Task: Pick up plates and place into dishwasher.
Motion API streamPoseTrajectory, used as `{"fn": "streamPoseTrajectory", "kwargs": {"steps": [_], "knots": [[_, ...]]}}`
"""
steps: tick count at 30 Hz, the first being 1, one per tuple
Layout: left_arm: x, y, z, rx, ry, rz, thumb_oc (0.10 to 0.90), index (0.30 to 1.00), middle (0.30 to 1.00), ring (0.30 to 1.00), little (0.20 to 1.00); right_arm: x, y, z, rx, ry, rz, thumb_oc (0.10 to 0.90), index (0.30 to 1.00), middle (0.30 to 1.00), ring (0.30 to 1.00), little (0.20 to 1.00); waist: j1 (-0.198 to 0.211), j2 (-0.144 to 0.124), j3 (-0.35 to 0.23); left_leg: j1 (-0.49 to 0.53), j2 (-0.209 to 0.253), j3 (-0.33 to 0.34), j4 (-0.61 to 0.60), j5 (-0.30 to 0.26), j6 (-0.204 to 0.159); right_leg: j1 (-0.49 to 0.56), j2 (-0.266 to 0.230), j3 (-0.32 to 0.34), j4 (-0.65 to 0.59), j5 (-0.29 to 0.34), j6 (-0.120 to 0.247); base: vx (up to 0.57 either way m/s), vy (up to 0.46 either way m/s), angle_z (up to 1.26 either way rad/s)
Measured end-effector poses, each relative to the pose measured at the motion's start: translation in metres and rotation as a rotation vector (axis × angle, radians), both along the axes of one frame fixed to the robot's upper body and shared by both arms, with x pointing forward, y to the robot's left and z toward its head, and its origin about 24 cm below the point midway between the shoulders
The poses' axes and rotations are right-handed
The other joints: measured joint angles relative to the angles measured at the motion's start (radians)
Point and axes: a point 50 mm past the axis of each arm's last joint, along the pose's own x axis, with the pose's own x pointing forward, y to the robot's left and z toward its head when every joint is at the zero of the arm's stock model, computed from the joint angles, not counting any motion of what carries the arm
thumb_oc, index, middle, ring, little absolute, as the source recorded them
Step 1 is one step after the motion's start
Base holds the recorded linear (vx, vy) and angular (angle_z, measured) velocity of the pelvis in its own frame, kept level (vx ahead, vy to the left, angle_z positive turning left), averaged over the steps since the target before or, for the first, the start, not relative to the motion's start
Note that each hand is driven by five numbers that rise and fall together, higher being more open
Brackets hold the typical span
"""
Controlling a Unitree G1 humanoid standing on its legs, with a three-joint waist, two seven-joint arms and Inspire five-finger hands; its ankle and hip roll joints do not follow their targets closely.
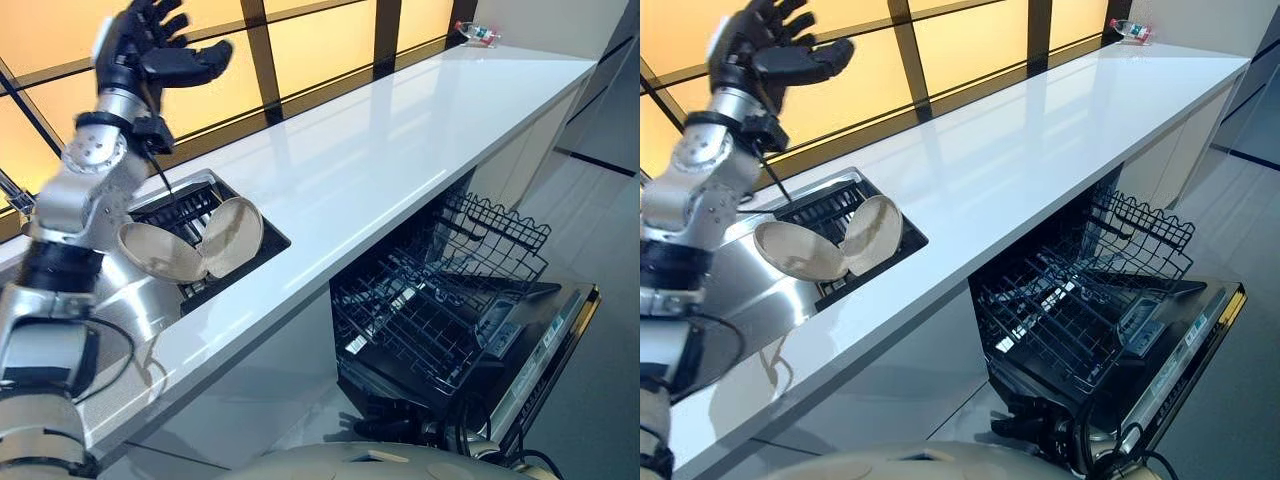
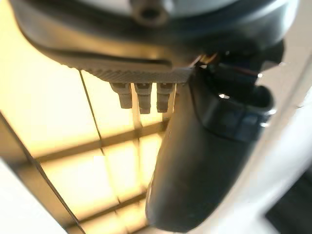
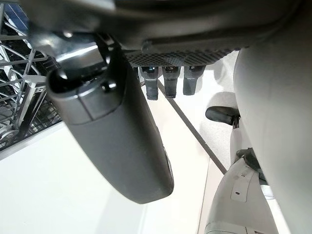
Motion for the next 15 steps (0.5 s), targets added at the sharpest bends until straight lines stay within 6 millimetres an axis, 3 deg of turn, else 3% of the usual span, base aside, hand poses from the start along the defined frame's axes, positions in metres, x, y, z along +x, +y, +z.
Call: {"fn": "streamPoseTrajectory", "kwargs": {"steps": [3, 6, 15], "knots": [[0.005, 0.031, 0.002, 0.209, 0.123, 0.120, 0.800, 0.900, 0.900, 0.900, 0.900, -0.005, -0.001, -0.001, 0.001, 0.013, -0.017, 0.800, 0.900, 0.900, 0.900, 0.900, -0.003, -0.002, -0.004, -0.001, 0.000, 0.004, 0.000, -0.003, -0.005, -0.001, 0.000, 0.001, 0.000, -0.001, 0.000, 0.08, 0.022, 0.00], [0.004, 0.043, 0.009, 0.305, 0.177, 0.155, 0.800, 0.900, 0.900, 0.900, 0.900, -0.007, -0.001, -0.002, 0.004, 0.011, -0.024, 0.800, 0.900, 0.900, 0.900, 0.900, -0.003, -0.009, -0.010, -0.013, -0.001, 0.003, 0.000, 0.001, 0.001, -0.013, -0.001, 0.000, 0.003, 0.000, -0.001, 0.08, 0.025, 0.02], [0.008, 0.042, 0.018, 0.545, 0.300, 0.081, 0.800, 0.900, 0.900, 0.900, 0.900, -0.009, -0.002, -0.002, -0.009, -0.025, -0.023, 0.800, 0.900, 0.900, 0.900, 0.900, -0.030, -0.012, -0.012, -0.020, -0.008, 0.011, 0.000, 0.000, -0.003, -0.023, -0.005, 0.007, 0.005, -0.003, 0.004, 0.06, 0.041, -0.02]]}}
